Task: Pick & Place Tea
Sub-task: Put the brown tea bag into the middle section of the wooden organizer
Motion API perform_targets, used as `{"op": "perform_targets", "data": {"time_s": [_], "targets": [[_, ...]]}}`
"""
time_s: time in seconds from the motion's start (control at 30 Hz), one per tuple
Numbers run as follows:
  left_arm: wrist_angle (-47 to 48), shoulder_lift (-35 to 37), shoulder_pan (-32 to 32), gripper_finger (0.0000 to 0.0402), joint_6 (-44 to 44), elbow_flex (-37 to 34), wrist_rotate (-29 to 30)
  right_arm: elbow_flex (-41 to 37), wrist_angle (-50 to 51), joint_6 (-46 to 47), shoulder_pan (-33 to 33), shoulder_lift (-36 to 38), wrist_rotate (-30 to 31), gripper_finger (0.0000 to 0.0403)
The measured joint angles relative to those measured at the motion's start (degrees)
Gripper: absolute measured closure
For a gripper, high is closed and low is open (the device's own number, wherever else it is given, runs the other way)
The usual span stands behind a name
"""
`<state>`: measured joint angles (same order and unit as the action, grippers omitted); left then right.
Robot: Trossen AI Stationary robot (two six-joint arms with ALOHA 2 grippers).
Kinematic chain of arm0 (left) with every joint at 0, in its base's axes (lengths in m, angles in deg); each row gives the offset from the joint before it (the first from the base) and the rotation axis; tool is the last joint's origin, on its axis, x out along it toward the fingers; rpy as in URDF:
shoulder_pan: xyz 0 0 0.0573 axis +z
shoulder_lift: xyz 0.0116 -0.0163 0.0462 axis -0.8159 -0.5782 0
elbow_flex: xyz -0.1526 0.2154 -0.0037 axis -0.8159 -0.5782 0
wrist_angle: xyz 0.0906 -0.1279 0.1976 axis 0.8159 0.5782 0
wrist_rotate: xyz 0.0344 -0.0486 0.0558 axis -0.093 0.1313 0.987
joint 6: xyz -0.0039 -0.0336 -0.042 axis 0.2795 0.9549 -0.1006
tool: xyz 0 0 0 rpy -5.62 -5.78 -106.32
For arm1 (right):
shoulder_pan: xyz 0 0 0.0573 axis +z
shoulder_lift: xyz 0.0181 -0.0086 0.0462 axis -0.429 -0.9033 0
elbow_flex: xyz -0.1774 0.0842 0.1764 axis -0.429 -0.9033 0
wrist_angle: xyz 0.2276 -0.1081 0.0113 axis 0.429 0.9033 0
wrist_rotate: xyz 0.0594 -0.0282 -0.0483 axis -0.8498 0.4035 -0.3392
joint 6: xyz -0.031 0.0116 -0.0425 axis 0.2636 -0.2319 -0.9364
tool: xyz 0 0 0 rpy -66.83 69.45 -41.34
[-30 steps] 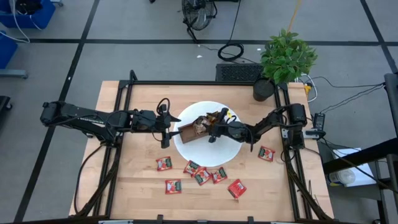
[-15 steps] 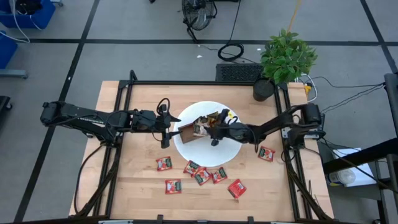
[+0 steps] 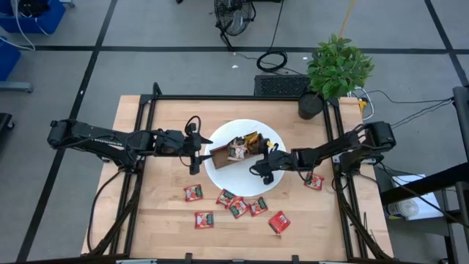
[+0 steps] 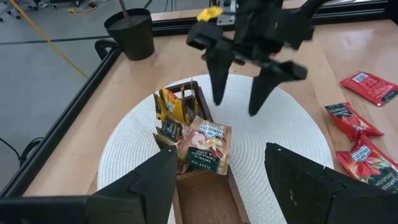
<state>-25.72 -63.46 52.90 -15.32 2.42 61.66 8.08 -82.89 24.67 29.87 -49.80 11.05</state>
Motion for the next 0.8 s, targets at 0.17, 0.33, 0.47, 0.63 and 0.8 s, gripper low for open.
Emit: {"op": "perform_targets", "data": {"time_s": [0.17,0.33,0.47,0.63,0.8], "targets": [[-0.28,-0.01,-0.02,0.0160,0.03,0.00,0.00,0.00,-7.20,-10.58,0.47,-4.11,9.90,0.0140],[-0.04,-0.02,-0.02,0.0160,0.68,0.00,0.00,0.00,-12.14,-22.31,0.85,-5.23,11.74,0.0140],[-0.03,-0.02,0.00,0.0160,0.98,0.00,0.02,0.00,-11.91,-26.36,0.07,-5.27,9.71,0.0140],[-0.04,-0.01,-0.01,0.0160,1.06,0.00,0.02,1.40,-11.97,-26.48,-0.72,-5.92,7.17,0.0140],[-0.04,-0.02,-0.02,0.0160,1.05,0.00,0.02,2.91,-11.96,-28.30,-0.72,-9.21,6.01,0.0140]]}}
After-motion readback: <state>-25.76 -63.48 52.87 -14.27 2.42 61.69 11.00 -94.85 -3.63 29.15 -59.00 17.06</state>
